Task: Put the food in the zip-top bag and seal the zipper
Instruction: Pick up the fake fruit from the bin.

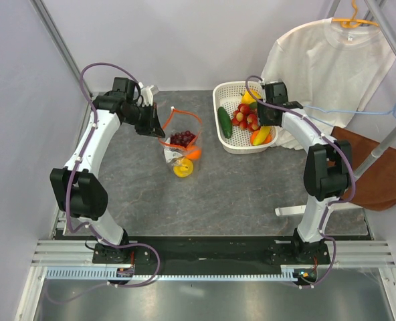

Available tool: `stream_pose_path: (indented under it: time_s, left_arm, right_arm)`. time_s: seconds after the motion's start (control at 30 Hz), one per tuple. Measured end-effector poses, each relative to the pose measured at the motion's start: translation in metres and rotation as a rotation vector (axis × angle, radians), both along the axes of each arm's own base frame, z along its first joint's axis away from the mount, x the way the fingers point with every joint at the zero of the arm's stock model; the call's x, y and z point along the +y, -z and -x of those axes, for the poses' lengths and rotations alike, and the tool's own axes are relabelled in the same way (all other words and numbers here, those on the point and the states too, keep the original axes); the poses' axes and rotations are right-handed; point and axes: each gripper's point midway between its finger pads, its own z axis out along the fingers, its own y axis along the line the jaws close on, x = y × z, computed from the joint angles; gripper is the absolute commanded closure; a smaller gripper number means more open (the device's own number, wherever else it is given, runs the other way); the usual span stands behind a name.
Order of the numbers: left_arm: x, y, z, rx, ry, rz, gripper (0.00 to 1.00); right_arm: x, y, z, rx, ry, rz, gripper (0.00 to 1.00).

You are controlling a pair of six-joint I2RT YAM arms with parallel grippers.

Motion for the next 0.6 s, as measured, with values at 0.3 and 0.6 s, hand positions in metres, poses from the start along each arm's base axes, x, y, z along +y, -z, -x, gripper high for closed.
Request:
stream_pose_path:
  time_s: [0.3, 0.6]
  left_arm:
    - [-0.001, 0.001, -0.001, 0.001, 0.002, 0.003, 0.98]
    - [-0.001, 0.007, -0.004, 0.014, 0.002, 0.000, 0.98]
  right_arm:
    - [-0.012, -0.004, -0.029, -0.154, 0.181, -0.109, 0.40]
    - [-0.011, -0.012, -0.057, -0.270, 0.257, -0.189, 0.41]
